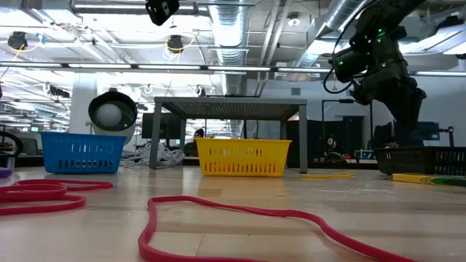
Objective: Pick & Place Office Desk Supplies
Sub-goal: Put the yellow rubber band into the black bin
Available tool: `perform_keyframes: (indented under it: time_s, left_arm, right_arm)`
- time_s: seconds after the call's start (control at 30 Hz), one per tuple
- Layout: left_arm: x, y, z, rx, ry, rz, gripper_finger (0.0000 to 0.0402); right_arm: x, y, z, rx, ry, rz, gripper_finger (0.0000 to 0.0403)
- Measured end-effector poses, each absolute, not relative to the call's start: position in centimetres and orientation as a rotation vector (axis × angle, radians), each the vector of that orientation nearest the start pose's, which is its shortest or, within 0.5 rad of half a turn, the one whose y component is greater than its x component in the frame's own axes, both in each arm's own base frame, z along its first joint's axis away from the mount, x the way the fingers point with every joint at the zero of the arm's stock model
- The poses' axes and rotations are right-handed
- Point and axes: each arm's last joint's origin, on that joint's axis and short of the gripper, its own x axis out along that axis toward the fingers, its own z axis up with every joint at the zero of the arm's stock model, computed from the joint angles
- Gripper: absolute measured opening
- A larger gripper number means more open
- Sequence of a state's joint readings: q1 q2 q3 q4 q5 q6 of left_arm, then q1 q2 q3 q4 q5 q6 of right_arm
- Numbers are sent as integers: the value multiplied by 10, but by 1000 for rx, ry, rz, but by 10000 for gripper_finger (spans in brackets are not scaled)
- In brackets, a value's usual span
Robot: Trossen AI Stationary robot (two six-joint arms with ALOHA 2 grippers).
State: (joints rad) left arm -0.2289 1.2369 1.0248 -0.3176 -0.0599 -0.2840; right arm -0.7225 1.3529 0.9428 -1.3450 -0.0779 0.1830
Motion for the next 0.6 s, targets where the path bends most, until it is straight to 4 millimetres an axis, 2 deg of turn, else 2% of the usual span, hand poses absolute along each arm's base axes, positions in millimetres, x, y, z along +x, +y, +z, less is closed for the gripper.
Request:
perform_keyframes:
  time_s: [0.1, 0.23, 0.37, 0.6]
  left_arm:
    - [262, -59, 311, -201, 544, -89, 102]
    - [262, -59, 311, -201, 544, -89, 102]
    - [263, -59, 311, -204, 544, -86, 102]
    - [264, -53, 311, -212, 538, -67, 102]
  right_arm:
    - [153, -124, 223, 814, 1577, -588, 175]
    - [173, -112, 227, 773, 1463, -443, 161]
    - [192, -91, 232, 622, 1433, -310, 146]
    - [221, -66, 228, 418, 1360, -160, 120]
